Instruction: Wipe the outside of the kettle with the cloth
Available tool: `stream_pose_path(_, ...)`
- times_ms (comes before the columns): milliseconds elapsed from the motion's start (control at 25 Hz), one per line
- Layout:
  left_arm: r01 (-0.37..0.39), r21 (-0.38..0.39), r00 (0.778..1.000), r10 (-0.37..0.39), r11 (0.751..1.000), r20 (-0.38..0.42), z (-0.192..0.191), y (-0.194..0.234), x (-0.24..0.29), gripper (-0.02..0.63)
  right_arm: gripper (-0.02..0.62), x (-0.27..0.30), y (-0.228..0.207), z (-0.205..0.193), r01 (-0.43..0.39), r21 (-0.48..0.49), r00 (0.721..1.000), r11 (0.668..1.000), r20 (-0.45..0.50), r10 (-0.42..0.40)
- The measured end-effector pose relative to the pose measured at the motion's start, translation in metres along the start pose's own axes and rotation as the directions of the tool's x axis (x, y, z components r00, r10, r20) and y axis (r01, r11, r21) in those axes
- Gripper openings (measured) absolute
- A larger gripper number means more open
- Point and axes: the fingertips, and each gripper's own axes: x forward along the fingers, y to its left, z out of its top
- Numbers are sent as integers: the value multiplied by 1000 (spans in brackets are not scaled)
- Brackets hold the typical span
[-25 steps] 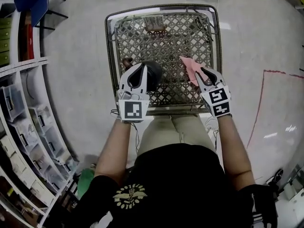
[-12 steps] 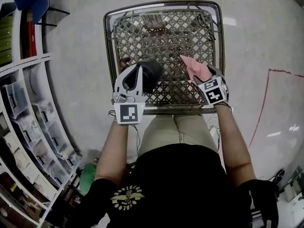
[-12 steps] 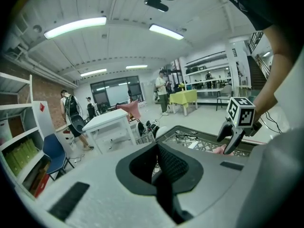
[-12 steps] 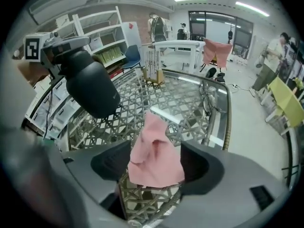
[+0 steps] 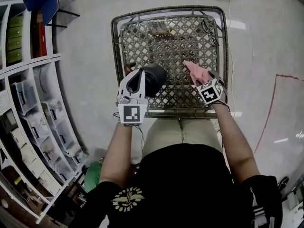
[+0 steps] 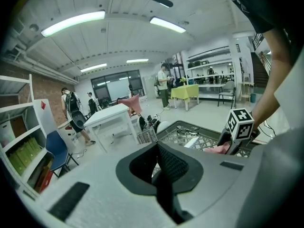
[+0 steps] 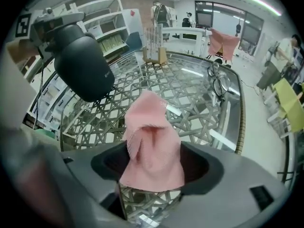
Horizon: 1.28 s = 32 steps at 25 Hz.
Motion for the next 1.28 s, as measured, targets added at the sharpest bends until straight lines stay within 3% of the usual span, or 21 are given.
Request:
stream_pose_path(160,6,13,1000,-6,1000,0,0,1,1,9,268,0,-3,1,29,-35,1000,999,0,-29)
stream_pose_path(240,14,18,1000,-14,1000,-4,-1,1,0,9,50,0,0,2,21,-55,1000,998,-2,-21)
stream_pose_path(480,52,21,999,-53,998,15,-1,-2,-3,9,28,-4,5,13,16,-93,1000,996,-19,-18)
stream_pose_path(600,77,18,997,-77,997,8,-2,0,-3,9,28,-16,11,46,4,-123,999,992,32,0)
stream_pose_path(800,131,76,991,-130,988,-16,-9,-7,-1,9,28,-36,50,116,-19,-231,993,973,112,46)
stream_pose_path(960,189,82,982,-188,979,-27,-12,-11,-5,9,28,-41,95,154,-20,-371,992,929,107,64)
stream_pose_path(1120,245,75,970,-243,967,-27,-12,-15,-4,9,28,-39,111,174,27,-535,998,844,69,12)
stream_pose_path(1280,280,75,960,-279,957,-27,-12,-16,-3,8,28,-41,122,179,28,-634,999,773,32,-10)
